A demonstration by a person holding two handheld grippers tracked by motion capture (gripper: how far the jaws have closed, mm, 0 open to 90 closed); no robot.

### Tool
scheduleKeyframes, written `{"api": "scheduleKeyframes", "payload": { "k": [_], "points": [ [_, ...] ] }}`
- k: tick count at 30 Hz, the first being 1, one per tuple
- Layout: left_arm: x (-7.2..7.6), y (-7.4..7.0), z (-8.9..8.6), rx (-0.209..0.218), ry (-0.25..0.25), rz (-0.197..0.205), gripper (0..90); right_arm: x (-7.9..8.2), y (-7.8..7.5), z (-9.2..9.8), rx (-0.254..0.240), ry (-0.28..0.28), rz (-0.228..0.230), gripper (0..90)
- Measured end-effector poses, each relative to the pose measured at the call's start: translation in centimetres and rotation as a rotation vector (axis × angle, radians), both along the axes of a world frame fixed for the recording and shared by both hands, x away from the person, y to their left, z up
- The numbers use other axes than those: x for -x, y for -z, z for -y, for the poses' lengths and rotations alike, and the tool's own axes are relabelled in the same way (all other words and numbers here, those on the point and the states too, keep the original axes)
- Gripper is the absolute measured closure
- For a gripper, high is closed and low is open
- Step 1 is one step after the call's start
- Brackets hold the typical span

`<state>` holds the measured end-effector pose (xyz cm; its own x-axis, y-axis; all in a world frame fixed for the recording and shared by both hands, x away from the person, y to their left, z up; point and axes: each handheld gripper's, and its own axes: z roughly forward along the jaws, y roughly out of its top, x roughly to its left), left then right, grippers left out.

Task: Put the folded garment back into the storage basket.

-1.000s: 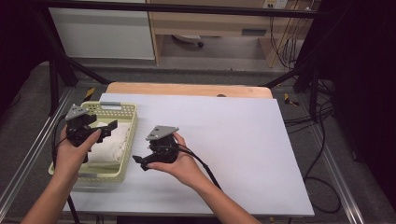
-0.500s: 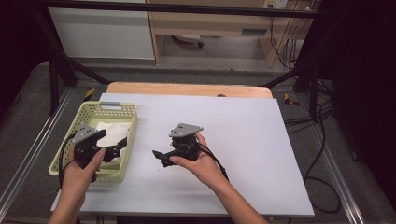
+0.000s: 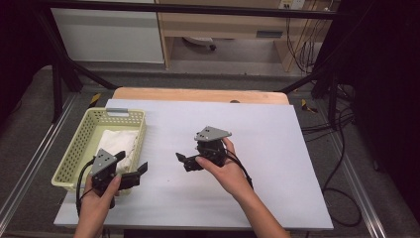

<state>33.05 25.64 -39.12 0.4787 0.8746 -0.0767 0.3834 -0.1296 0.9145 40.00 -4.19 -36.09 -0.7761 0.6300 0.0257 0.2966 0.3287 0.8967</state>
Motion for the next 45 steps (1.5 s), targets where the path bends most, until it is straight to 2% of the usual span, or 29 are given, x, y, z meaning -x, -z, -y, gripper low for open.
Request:
{"api": "scheduleKeyframes", "payload": {
  "k": [5,11,18,22,27,32,37,45],
  "points": [
    [-0.2,0.4,-0.2,0.0,-0.01,-0.017,9.7,-0.3,-0.2,1.0,0.019,0.008,0.005,6.5],
    [-0.5,1.3,-0.4,0.015,-0.026,-0.046,10.5,-0.8,-0.6,3.1,0.01,0.065,0.022,5.7],
    [-0.4,1.4,0.0,-0.02,-0.017,-0.031,10.8,-1.2,-1.1,5.8,-0.003,0.126,0.057,4.8],
    [-0.4,1.4,0.0,-0.019,-0.019,-0.029,10.8,-1.4,-1.5,7.1,-0.024,0.154,0.063,3.4],
    [-0.4,1.4,0.0,-0.013,-0.023,-0.028,9.8,-1.5,-1.8,8.5,-0.039,0.181,0.097,2.7],
    [-0.4,1.4,0.1,-0.014,-0.022,-0.025,9.9,-1.6,-1.8,9.8,-0.017,0.23,0.142,1.7],
    [-0.3,1.4,0.0,-0.013,-0.02,-0.021,10.1,-2.0,-1.7,11.4,-0.042,0.254,0.109,1.8],
    [-0.2,1.3,0.2,-0.018,-0.018,-0.013,10.2,-2.1,-2.1,13.9,-0.08,0.315,0.115,2.7]
  ]
}}
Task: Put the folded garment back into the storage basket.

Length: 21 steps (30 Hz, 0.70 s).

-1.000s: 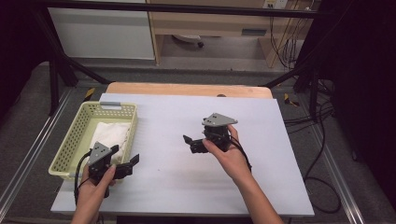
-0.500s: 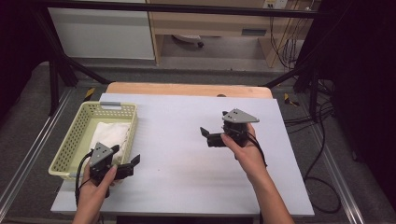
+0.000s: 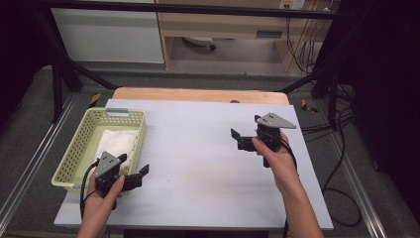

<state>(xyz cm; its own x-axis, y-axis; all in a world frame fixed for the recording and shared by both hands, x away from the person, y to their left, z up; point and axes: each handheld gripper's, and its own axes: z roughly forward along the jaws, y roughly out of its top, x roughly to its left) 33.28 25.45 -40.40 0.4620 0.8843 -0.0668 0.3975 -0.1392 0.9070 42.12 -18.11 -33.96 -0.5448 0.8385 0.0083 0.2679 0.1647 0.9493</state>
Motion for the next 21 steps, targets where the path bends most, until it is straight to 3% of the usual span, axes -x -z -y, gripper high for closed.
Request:
{"api": "scheduleKeyframes", "payload": {
  "k": [21],
  "points": [
    [0.0,-0.1,-0.2,0.018,0.01,0.013,8.5,0.8,-0.7,4.9,-0.031,0.098,0.02,3.6]
  ]
}}
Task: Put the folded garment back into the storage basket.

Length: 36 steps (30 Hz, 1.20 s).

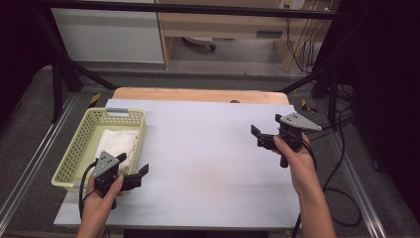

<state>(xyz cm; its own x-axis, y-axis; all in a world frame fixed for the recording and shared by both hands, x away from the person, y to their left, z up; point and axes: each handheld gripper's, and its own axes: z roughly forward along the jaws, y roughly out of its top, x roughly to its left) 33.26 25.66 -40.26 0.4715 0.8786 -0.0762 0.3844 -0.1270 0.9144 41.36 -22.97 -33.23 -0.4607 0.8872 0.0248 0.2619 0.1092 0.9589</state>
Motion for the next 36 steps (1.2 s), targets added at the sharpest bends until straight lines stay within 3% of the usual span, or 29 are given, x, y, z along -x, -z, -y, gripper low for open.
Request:
{"api": "scheduleKeyframes", "payload": {
  "k": [3,12,16,28,34,36],
  "points": [
    [0.0,0.0,-0.2,0.006,-0.017,0.004,7.6,0.3,0.3,0.2,0.021,0.026,0.03,4.0],
    [-0.1,0.1,-0.5,0.005,-0.024,0.004,7.5,1.5,1.2,0.6,0.024,0.023,0.012,2.1],
    [-0.1,-0.1,-0.6,0.009,-0.02,0.015,7.0,2.3,2.0,0.9,0.056,0.033,0.014,2.2],
    [0.0,-0.1,-0.9,0.023,-0.038,0.018,7.1,3.4,3.5,1.9,0.078,0.06,-0.022,2.7],
    [0.0,-0.1,-1.5,0.021,-0.086,0.038,7.4,4.0,4.1,2.7,0.055,0.073,-0.041,2.6],
    [0.0,-0.1,-1.7,0.04,-0.089,0.031,7.5,4.3,4.5,2.9,0.037,0.071,-0.054,2.5]
  ]
}}
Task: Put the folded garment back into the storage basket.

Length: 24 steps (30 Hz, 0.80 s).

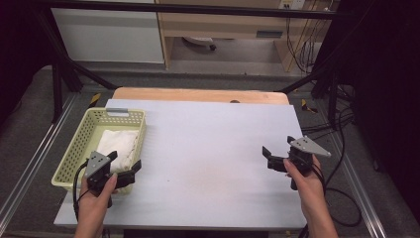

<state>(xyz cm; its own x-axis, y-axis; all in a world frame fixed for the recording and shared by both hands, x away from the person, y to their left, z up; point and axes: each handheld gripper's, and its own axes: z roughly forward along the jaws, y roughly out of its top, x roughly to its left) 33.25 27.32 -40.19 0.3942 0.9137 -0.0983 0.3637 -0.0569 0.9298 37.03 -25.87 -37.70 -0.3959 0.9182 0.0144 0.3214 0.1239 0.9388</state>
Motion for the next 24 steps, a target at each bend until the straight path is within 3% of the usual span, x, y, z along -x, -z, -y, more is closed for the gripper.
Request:
{"api": "scheduleKeyframes", "payload": {
  "k": [12,17,24],
  "points": [
    [-0.1,0.2,0.2,-0.009,0.005,-0.005,7.8,1.7,2.7,0.5,-0.01,-0.03,-0.078,1.7],
    [0.0,0.2,0.5,-0.009,0.026,-0.007,7.5,1.5,4.2,0.5,-0.021,-0.053,-0.134,1.4],
    [0.0,0.2,1.0,-0.018,0.044,-0.011,7.3,1.3,5.5,-0.1,-0.022,-0.066,-0.169,1.5]
  ]
}}
